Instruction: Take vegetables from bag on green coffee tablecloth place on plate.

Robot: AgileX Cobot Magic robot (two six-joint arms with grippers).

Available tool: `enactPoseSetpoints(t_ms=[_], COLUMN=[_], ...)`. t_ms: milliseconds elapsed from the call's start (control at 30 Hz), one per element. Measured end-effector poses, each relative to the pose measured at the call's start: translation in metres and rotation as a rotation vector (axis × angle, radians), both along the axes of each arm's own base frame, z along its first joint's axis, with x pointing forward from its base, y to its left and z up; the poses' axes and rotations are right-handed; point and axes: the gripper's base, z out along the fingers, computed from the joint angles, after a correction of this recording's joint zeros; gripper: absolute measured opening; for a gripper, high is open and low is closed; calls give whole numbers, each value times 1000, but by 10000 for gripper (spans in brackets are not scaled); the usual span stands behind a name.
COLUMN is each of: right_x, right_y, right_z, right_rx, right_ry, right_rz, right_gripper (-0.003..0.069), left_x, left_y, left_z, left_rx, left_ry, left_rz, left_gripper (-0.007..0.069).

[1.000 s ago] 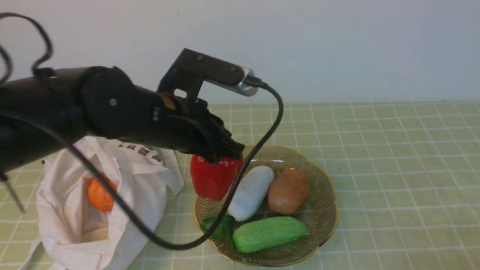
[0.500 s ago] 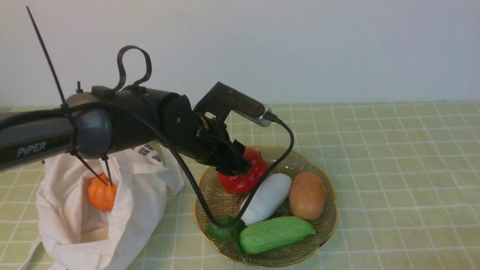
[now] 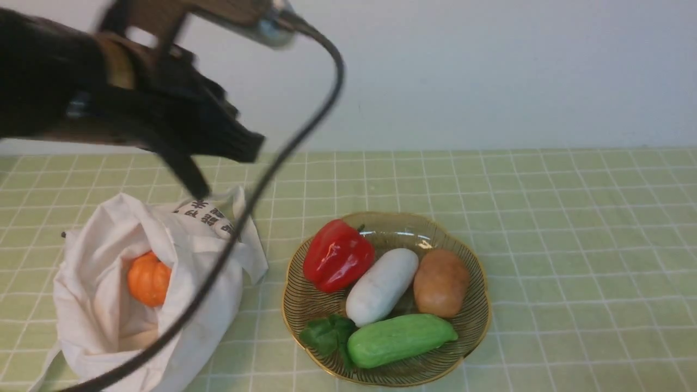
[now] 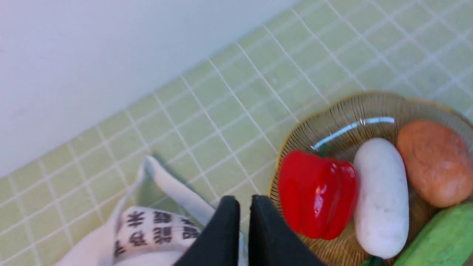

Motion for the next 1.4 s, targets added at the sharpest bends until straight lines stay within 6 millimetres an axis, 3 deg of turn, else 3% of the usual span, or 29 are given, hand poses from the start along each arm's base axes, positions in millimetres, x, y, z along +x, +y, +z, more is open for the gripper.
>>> enactPoseSetpoints(t_ms=[67,167,200,367,567,867,1233,1400], right_x=[0,0,0,0,0,0,0,0], right_y=[0,0,0,0,0,0,0,0], right_z=[0,0,0,0,0,0,0,0], right_rx=[0,0,0,0,0,0,0,0], right_ry=[0,0,0,0,0,0,0,0], right_rz=[0,0,0,0,0,0,0,0], right_gripper=[-16,-16,-16,-16,-16,-16,-16,-16], left_x=[-41,-88,-91,-132,-167,-182,-184,-183], left_y=[25,52,54,77,94,105,106,105], left_z=[25,27,28,1,-47,-81,-89,-124], left_rx=[-99,-192,-202,-293,-387,-363,-309,-204], left_ry=[-94,-199,-208,-378,-407,-441,-439,-414], left_rz=[55,86,87,77,84,88,112,174], left_gripper=[-5,-5,-5,-5,-5,-5,-5,-5])
